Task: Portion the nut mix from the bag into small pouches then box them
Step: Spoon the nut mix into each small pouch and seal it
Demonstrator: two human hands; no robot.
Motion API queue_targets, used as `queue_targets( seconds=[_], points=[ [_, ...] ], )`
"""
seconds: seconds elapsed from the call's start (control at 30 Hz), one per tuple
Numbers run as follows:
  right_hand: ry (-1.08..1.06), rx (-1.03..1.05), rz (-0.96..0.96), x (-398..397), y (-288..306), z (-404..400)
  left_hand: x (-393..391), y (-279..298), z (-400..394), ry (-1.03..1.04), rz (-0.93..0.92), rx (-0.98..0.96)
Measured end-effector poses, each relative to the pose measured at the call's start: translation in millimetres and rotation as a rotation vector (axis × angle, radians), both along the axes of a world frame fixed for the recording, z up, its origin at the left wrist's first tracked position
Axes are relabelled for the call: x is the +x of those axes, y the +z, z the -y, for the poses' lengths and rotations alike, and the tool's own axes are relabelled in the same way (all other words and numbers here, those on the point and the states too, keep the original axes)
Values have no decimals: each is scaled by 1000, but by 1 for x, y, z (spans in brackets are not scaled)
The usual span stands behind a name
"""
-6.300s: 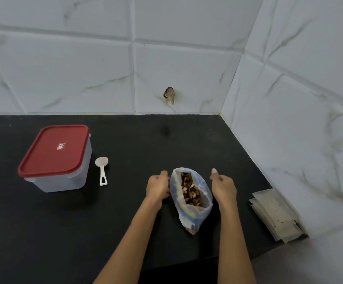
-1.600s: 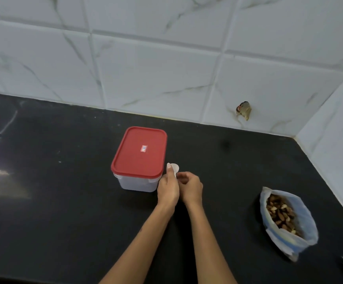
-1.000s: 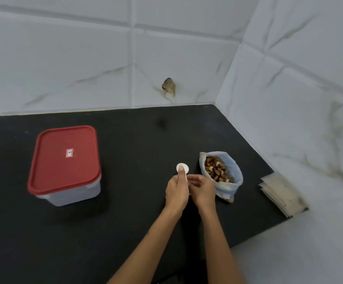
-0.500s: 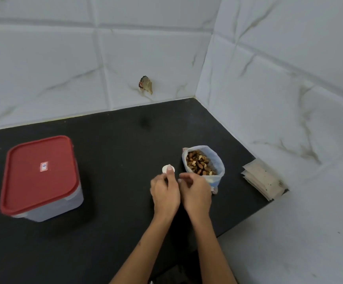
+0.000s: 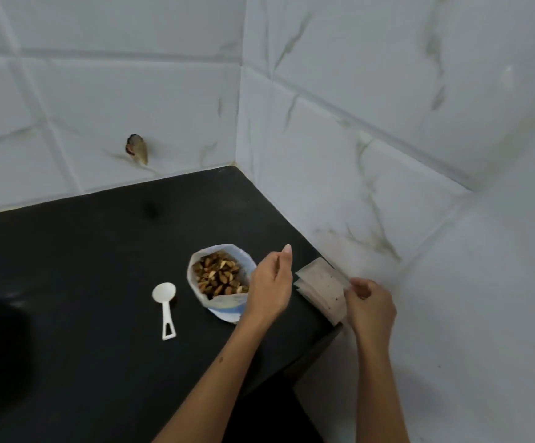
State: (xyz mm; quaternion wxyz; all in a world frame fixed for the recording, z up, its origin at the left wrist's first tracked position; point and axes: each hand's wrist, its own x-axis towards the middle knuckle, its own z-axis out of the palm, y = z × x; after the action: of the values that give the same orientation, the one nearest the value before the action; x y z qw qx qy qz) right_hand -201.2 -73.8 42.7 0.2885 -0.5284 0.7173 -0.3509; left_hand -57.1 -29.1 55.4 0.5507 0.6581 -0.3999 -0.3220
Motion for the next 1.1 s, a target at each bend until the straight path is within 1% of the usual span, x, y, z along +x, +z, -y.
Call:
queue_targets(
  seconds=[0.17,0.27,0.4,0.5,0.63,0.73,0.83,0.9,0.97,1.0,1.03,1.1],
  points=[
    [30,27,-94,-14,-22,27,-18,-17,45,-135,123,251],
    [65,36,-155,-15,-30,40,-22,-27,58,-152,95,336],
    [107,31,-141,-15,-36,49,-32,-29,59,-141,45,334],
    [85,-9,-136,-12,-38,48,-34,-26,58,-118,27,316],
    [29,-77,-76,-8,-27,46,-29,-21,54,-75,-17,220],
    [43,-150,130,5,-6,46,-14,-15,49,5,-76,81],
    [133,-177,398,29,17,42,9,5,31,128,-201,-143],
    [204,-93,607,48,28,34,24,24,10,167,-253,-325],
    [286,60,868,70,38,22,40,36,-12,177,-217,-458],
    [336,142,987,80,41,14,49,38,-23,181,-176,-488],
    [394,219,1062,90,44,6,57,39,-32,187,-123,-490],
    [534,364,1110,109,45,-9,73,34,-46,189,-23,-418]
  ],
)
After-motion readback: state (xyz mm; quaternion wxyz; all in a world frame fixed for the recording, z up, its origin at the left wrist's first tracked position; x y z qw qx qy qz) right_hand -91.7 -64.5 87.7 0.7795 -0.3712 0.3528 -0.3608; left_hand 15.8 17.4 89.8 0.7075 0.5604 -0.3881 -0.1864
